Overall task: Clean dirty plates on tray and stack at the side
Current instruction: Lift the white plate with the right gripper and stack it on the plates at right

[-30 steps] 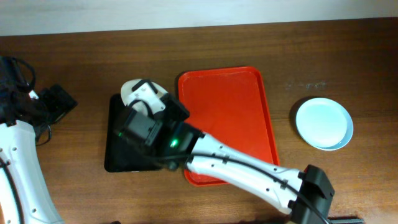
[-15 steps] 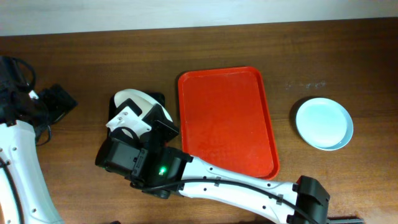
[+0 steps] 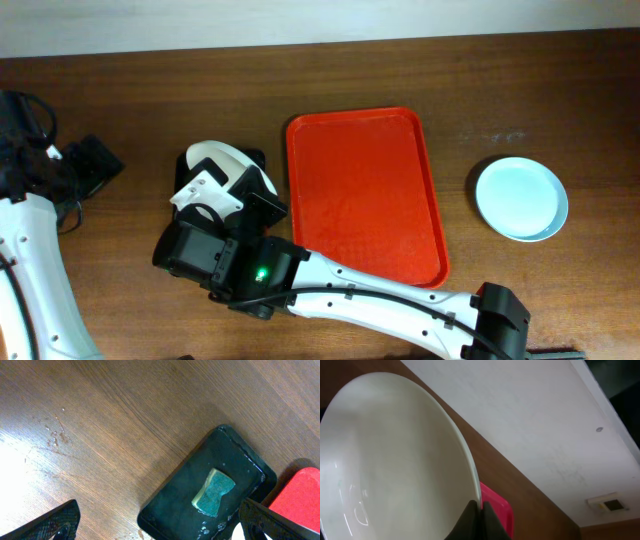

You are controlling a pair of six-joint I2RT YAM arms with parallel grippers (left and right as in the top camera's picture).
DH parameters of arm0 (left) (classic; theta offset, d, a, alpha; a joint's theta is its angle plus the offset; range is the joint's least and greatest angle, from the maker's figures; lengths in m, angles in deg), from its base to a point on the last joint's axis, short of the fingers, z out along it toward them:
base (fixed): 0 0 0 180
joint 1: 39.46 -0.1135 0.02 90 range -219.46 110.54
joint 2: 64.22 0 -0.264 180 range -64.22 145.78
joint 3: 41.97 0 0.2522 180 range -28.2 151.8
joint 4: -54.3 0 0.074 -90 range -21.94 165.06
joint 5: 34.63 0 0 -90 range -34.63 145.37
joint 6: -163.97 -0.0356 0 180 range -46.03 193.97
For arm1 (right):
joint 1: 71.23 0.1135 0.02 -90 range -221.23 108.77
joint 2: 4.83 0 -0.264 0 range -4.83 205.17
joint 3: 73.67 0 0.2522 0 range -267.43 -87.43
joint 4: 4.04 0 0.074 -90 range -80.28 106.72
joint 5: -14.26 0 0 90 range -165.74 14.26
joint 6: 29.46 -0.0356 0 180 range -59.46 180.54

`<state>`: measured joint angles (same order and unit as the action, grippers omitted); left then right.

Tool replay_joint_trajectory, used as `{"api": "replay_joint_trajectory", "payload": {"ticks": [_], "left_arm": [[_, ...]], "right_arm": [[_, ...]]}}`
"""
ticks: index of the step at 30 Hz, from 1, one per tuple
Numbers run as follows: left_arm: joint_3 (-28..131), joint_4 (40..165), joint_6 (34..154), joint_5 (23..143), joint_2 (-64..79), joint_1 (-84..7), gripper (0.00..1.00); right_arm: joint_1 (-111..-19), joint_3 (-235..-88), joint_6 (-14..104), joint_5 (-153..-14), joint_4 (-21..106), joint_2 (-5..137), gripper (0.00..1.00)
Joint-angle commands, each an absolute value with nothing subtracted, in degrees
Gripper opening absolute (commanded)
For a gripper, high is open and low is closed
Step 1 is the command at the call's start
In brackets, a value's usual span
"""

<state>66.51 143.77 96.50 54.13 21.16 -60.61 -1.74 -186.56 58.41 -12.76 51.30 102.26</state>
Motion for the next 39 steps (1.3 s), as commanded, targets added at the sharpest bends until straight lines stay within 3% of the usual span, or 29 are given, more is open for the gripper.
{"api": "replay_joint_trajectory", "payload": {"ticks": [1,14,18,21,25,30,33,36,39], "left_arm": [[66.6,143.77,96.63,54.77,20.57,-60.89,1.0],[66.6,143.74,96.61,54.77,20.57,-60.91,0.99],[66.6,143.77,96.61,54.77,20.57,-60.89,0.99],[66.6,143.77,96.61,54.77,20.57,-60.89,0.99],[66.6,143.74,96.61,54.77,20.57,-60.89,0.99],[66.6,143.74,96.63,54.77,20.57,-60.91,0.99],[66.6,143.77,96.61,54.77,20.57,-60.89,0.99],[66.6,143.74,96.61,54.74,20.57,-60.91,0.99],[66.6,143.77,96.61,54.77,20.57,-60.89,0.99]], "right_arm": [[-1.39,-187.74,60.18,-10.99,50.3,102.26,0.04],[-1.39,-187.74,60.33,-11.6,49.73,102.26,0.04],[-1.82,-187.74,59.48,-22.14,49.88,102.26,0.04],[-4.97,-187.72,48.16,-38.97,52.57,102.33,0.04],[-14.87,-187.74,36.97,-51.71,57.23,101.34,0.04],[-32.51,-187.74,36.44,-73.13,62.73,95.09,0.04],[-46.32,-187.74,36.44,-81.72,67.83,91.51,0.04],[-67.37,-187.7,38.8,-84.15,78.8,90.35,0.04],[-78.91,-186.74,40.79,-84.17,82.14,91.99,0.04]]}}
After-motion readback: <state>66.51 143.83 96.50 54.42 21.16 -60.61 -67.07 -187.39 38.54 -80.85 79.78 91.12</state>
